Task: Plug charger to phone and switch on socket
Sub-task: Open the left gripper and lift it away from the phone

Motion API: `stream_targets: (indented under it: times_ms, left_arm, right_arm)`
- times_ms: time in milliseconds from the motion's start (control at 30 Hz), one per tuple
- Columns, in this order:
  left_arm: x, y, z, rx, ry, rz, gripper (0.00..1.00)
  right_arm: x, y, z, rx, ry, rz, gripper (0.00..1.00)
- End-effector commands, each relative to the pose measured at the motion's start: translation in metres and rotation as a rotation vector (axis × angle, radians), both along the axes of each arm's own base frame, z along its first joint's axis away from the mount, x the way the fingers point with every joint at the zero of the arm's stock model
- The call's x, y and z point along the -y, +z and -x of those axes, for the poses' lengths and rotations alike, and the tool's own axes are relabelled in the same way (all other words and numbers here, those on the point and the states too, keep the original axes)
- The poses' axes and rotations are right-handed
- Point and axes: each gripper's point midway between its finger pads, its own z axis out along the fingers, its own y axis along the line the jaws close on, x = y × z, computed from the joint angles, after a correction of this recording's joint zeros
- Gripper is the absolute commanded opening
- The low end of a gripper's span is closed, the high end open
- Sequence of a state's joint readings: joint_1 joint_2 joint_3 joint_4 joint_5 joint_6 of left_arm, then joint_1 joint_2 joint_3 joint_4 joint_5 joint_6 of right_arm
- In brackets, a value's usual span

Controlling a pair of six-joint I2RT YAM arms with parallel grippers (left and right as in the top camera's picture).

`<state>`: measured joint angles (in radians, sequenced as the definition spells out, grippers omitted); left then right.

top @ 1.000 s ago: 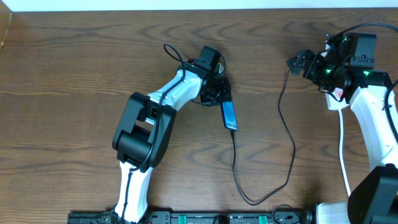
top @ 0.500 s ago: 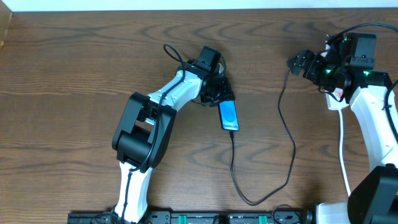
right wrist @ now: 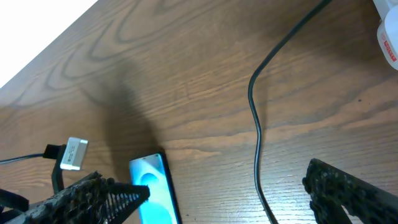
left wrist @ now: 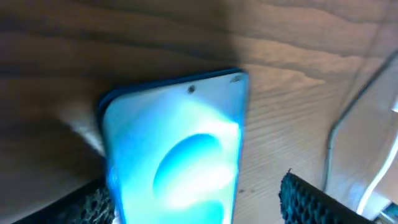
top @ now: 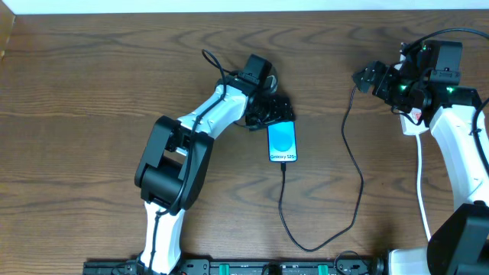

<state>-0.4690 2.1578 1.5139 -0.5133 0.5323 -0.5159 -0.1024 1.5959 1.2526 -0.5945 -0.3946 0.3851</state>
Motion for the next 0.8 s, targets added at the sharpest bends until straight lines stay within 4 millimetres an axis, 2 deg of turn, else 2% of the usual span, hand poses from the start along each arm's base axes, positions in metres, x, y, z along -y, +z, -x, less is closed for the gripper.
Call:
stream_targets:
  times_ms: [0, 100, 233, 267, 333, 367, 467, 500, 567, 667, 767]
  left_arm:
    - [-0.048, -0.035, -0.003, -0.020, 0.058, -0.190, 0.85]
    - [-0.060, -0.036, -0.008, -0.027, 0.085, -0.199, 0.86]
    - [-0.088, -0.034, -0.022, -0.034, 0.148, -0.200, 0.86]
    - [-0.105, -0.029, -0.027, -0.050, 0.168, -0.209, 0.86]
    - [-0.126, -0.021, -0.031, -0.063, 0.182, -0.219, 0.86]
    - [-0.144, -0.011, -0.033, -0.068, 0.183, -0.227, 0.86]
    - [-0.179, 0.008, -0.033, -0.072, 0.191, -0.268, 0.86]
    - [-0.206, 0.022, -0.028, -0.074, 0.207, -0.332, 0.86]
    - [-0.231, 0.038, -0.021, -0.066, 0.221, -0.403, 0.85]
    - [-0.257, 0.071, -0.009, -0.024, 0.225, -0.489, 0.85]
    - [-0.263, 0.110, 0.002, 0.045, 0.224, -0.508, 0.83]
  right_arm:
    - [0.001, 0.003, 0.000, 0.012, 0.007, 0.011, 0.99]
    - [0.001, 0.003, 0.000, 0.012, 0.007, 0.011, 0.99]
    - [0.001, 0.003, 0.000, 0.012, 0.007, 0.011, 0.99]
    - [0.001, 0.003, 0.000, 0.012, 0.006, 0.012, 0.99]
    - [0.002, 0.003, 0.000, 0.012, 0.003, 0.017, 0.99]
    - [0.004, 0.002, -0.001, 0.011, -0.006, 0.028, 0.99]
    - [0.007, 0.001, -0.001, 0.009, -0.014, 0.039, 0.99]
    - [0.007, 0.002, -0.001, 0.011, -0.014, 0.039, 0.99]
    - [0.007, 0.002, -0.001, 0.013, -0.015, 0.040, 0.99]
    - [0.009, 0.002, -0.002, 0.015, -0.023, 0.052, 0.99]
    - [0.009, 0.002, -0.003, 0.018, -0.023, 0.052, 0.99]
